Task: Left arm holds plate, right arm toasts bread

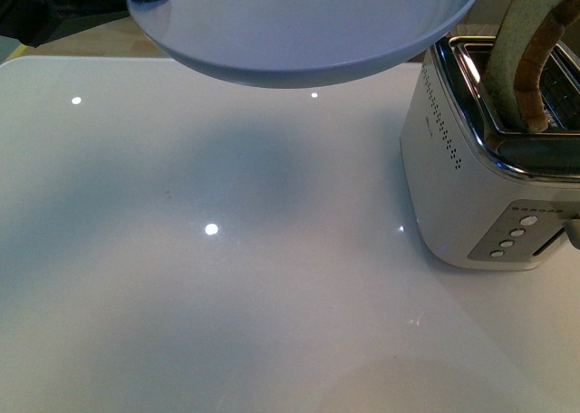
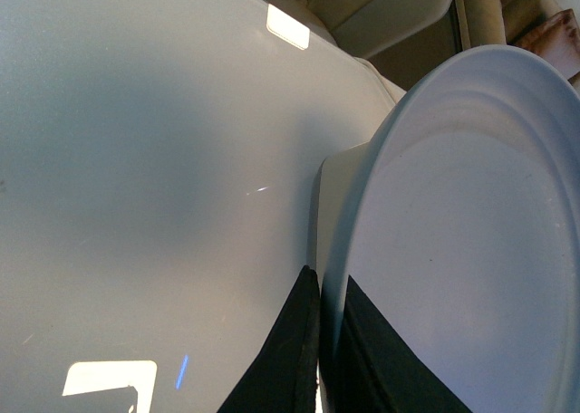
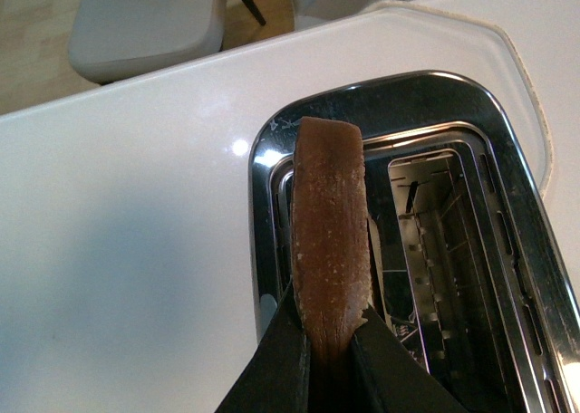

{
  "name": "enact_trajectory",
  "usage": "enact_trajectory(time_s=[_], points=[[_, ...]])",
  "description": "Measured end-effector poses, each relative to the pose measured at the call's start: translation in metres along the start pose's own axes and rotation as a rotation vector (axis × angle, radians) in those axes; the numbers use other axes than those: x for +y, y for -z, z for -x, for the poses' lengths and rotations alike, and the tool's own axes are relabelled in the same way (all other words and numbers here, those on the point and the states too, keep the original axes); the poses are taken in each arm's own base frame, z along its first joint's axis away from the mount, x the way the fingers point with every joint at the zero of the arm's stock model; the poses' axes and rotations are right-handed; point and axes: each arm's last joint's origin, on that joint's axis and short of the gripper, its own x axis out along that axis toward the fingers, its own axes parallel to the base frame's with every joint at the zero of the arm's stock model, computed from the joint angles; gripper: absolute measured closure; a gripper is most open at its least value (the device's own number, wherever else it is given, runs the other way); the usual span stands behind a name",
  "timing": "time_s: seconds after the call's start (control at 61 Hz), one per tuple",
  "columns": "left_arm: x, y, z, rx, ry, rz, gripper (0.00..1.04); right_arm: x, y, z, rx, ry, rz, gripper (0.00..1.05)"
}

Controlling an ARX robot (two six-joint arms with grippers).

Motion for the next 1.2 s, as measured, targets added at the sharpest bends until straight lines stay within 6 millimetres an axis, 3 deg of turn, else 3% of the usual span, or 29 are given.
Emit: enact_trajectory(time_s=[0.311,0.852,1.131,1.197], points=[[0.001,-0.001,0.000,-0.001,0.000,0.002,1.02,-0.007,-0.003,-0.002,-0.007,0.022,-0.069,1.02],[0.002,-0.002,0.001,-0.003,0.002,0.005,1.02,-0.006,-0.008,-0.003,-0.060,0.009,-0.046,1.02],[0.002,-0.002,0.001,-0.005,0.007,0.003,1.02,-0.004,0.009,-0.005,-0.030,0.021,0.092,1.02],[0.002,-0.002,0.001,-0.006,0.008,0.003,1.02,-0.004,0.016,-0.006,-0.014,0.022,0.110,0.92]])
